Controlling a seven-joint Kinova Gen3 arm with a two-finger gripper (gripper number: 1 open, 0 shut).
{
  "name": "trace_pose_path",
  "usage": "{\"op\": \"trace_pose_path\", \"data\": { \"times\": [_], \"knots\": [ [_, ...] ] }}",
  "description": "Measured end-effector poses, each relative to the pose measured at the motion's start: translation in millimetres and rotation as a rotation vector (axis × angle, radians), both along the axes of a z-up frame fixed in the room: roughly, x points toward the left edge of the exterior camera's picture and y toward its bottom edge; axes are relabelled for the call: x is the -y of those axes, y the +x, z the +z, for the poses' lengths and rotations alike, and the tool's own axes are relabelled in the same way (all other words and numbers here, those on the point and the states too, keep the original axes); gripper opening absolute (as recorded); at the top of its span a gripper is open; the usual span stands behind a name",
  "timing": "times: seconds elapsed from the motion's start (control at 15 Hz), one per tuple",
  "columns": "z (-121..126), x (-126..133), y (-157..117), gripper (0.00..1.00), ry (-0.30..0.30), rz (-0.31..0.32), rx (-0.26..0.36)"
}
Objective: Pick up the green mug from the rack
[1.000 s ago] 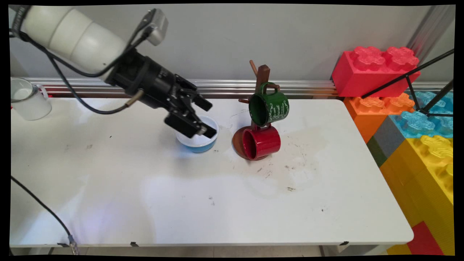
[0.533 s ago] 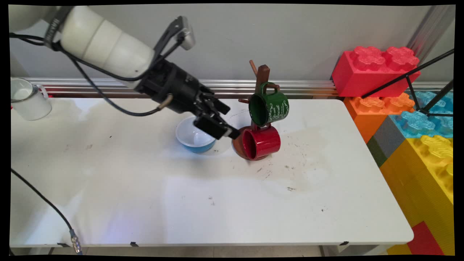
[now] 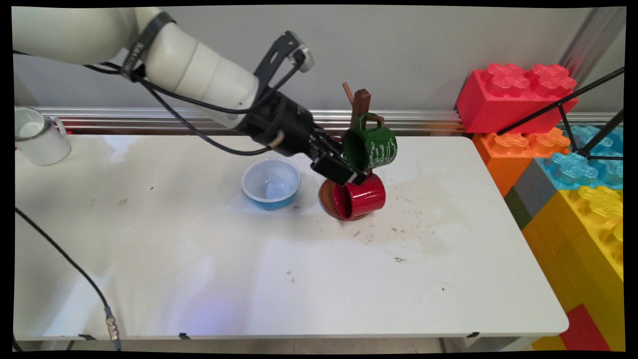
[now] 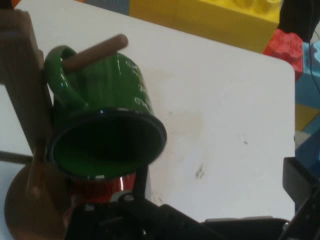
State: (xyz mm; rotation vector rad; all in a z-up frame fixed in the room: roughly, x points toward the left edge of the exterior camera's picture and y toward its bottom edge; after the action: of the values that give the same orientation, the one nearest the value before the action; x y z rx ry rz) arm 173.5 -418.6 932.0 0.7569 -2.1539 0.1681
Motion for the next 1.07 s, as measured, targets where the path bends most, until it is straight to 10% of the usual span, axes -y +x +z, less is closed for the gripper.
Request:
{"op": "trace_pose_path", "data": {
  "times": [1.07],
  "knots": [
    [-32,27,-23,1.0,0.058,0.107,-0.118]
  ]
}}
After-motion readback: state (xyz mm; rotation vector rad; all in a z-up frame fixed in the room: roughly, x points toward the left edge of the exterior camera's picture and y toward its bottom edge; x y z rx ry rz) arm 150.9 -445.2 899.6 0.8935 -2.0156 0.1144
